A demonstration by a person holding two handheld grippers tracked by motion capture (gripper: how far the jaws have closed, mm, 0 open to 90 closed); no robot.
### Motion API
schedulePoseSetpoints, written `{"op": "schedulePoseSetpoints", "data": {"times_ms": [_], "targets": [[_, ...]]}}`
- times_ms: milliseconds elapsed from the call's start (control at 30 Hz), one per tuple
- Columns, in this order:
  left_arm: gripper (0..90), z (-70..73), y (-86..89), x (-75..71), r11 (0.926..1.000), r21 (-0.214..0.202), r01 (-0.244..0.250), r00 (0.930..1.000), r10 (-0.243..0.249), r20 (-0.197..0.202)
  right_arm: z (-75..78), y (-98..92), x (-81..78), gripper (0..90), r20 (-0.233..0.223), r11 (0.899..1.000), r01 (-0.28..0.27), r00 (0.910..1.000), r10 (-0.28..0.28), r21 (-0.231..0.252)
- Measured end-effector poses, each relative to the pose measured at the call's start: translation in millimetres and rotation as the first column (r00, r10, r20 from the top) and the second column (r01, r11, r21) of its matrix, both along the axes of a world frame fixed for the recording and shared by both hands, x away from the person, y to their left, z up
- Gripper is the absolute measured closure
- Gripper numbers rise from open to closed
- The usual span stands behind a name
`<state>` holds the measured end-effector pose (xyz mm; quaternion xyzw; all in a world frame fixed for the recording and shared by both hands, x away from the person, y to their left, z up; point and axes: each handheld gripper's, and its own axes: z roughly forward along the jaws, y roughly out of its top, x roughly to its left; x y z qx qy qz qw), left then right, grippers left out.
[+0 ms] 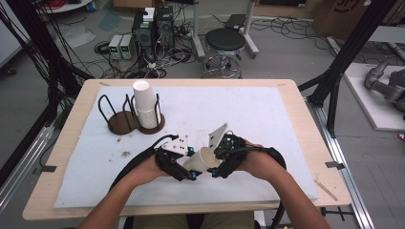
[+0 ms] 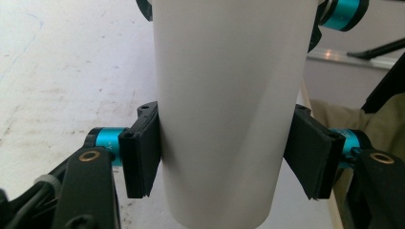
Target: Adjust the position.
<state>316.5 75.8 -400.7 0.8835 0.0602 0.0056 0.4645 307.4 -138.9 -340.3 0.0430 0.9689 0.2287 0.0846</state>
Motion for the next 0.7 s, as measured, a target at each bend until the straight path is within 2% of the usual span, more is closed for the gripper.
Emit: {"op": "schedulePoseSetpoints", "data": {"times_ms": [33,100,133,167,200,233,267,300,367,400,433,467,500,533,567,633,667,700], "targets": [[34.4,-0.5,1.1,0.2,1.0,-0.006,-0.003,1.0,0.003,-0.004,3.0,-3.9,0.9,23.5,-0.001,0.998,0.008,1.0,-0.008,0.067],[34.4,-1.9,2.9,0.4,0.9998,-0.015,-0.013,0.9999,0.013,-0.009,7.8,-9.1,2.3,22.8,-0.017,0.99,0.021,0.9997,-0.019,0.14],[34.4,-3.1,4.6,1.0,0.9996,-0.023,-0.019,0.9997,0.019,-0.013,7.8,-9.1,2.3,22.8,-0.017,0.99,0.021,0.9997,-0.019,0.14],[34.4,-3.8,6.5,1.6,0.999,-0.034,-0.029,0.9995,0.028,-0.016,11.4,-13.5,3.2,21.6,-0.019,0.981,0.036,0.9993,-0.033,0.191],[33.7,-5.9,10.2,2.5,0.9963,-0.066,-0.055,0.9982,0.053,-0.027,16.6,-22.3,4.1,21.4,-0.012,0.962,0.071,0.9975,-0.07,0.265],[33.3,-5.9,10.2,2.5,0.9963,-0.066,-0.055,0.9982,0.053,-0.027,16.6,-22.3,4.1,21.4,-0.012,0.962,0.071,0.9975,-0.07,0.265],[33.3,-7.8,13.4,3.4,0.9922,-0.092,-0.084,0.996,0.08,-0.039,17.7,-26.5,4.4,21.4,-0.013,0.952,0.083,0.9965,-0.083,0.295],[32.8,-9.7,16.0,4.1,0.9875,-0.116,-0.106,0.9936,0.101,-0.049,18.2,-33.9,5.1,21.5,-0.021,0.931,0.103,0.9946,-0.102,0.351],[32.3,-13.2,22.3,5.9,0.9787,-0.152,-0.139,0.9895,0.13,-0.063,16.7,-46.7,5.4,21.4,-0.031,0.897,0.146,0.9888,-0.146,0.417],[32.2,-14.9,25.3,6.5,0.9719,-0.18,-0.151,0.9876,0.141,-0.07,14.6,-53.0,5.9,21.4,-0.03,0.884,0.159,0.9863,-0.162,0.44],[32.3,-15.9,28.7,7.5,0.9661,-0.203,-0.16,0.9862,0.147,-0.075,8.9,-65.2,5.4,21.4,-0.032,0.866,0.203,0.9767,-0.212,0.456],[32.3,-16.2,32.0,8.3,0.9588,-0.226,-0.173,0.9842,0.159,-0.079,5.3,-71.5,5.4,21.5,-0.032,0.855,0.225,0.9708,-0.238,0.467],[32.3,-16.1,34.4,8.9,0.9519,-0.247,-0.181,0.9829,0.167,-0.077,5.3,-71.5,5.4,21.5,-0.032,0.855,0.225,0.9708,-0.238,0.467],[32.3,-15.1,40.2,9.9,0.9362,-0.293,-0.194,0.981,0.18,-0.071,2.6,-76.3,5.0,21.5,-0.035,0.847,0.241,0.9662,-0.256,0.474],[32.2,-14.4,43.0,10.0,0.9264,-0.316,-0.204,0.979,0.192,-0.069,-3.7,-85.6,3.9,21.5,-0.044,0.828,0.275,0.9556,-0.291,0.489],[32.0,-12.8,50.2,10.3,0.897,-0.377,-0.23,0.9726,0.225,-0.058,-11.8,-95.8,2.5,21.6,-0.059,0.809,0.302,0.9469,-0.316,0.504],[32.0,-12.3,55.7,10.1,0.8682,-0.429,-0.249,0.9676,0.243,-0.069,-21.2,-106.6,0.2,21.6,-0.072,0.79,0.33,0.9361,-0.344,0.517],[32.0,-12.3,55.7,10.1,0.8682,-0.429,-0.249,0.9676,0.243,-0.069,-21.2,-106.6,0.2,21.6,-0.072,0.79,0.33,0.9361,-0.344,0.517]]}}
